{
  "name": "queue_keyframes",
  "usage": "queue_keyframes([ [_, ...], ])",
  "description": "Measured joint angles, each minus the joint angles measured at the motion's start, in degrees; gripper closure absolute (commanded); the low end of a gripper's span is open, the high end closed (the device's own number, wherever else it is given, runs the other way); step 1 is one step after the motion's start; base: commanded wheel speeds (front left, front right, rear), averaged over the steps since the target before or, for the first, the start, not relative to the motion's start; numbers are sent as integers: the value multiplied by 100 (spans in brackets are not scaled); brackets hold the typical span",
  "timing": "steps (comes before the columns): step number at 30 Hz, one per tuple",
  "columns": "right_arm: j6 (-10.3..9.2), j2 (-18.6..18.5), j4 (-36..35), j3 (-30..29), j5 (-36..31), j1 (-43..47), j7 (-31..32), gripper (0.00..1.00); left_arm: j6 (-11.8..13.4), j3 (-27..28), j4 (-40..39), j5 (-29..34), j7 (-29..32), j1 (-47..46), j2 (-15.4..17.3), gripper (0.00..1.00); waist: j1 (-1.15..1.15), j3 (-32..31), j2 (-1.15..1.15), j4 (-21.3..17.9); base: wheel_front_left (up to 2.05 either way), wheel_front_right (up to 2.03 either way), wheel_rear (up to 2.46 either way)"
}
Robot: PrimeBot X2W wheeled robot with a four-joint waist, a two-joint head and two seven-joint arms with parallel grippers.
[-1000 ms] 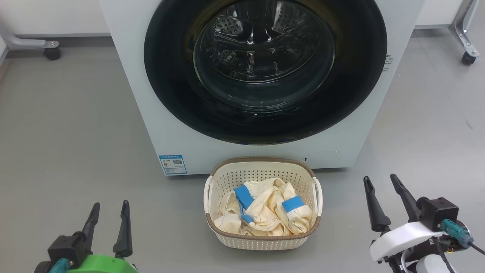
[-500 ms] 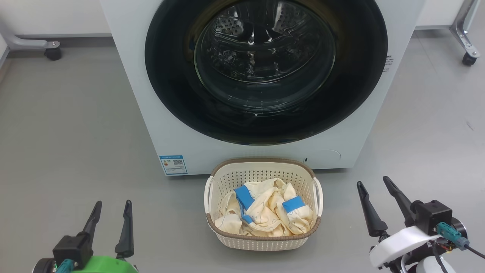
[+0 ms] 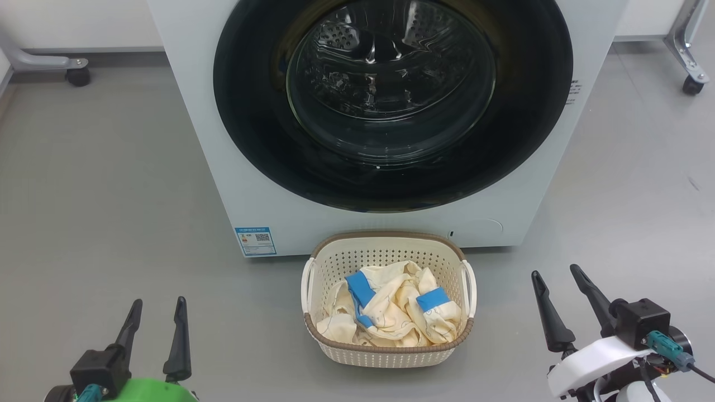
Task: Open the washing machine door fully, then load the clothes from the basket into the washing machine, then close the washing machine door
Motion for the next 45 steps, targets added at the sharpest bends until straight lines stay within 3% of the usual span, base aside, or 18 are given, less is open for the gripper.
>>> queue_keyframes([
  [22, 0, 43, 5, 29, -23, -1, 0, 0, -1, 119, -12, 41, -2, -1, -45, 0, 0, 13, 0, -8, 18, 18, -36],
  [45, 0, 80, 12, 59, -23, -1, 0, 0, -1, 136, -96, 53, -2, -3, -93, 0, 0, 73, 0, -42, 68, 68, -137],
])
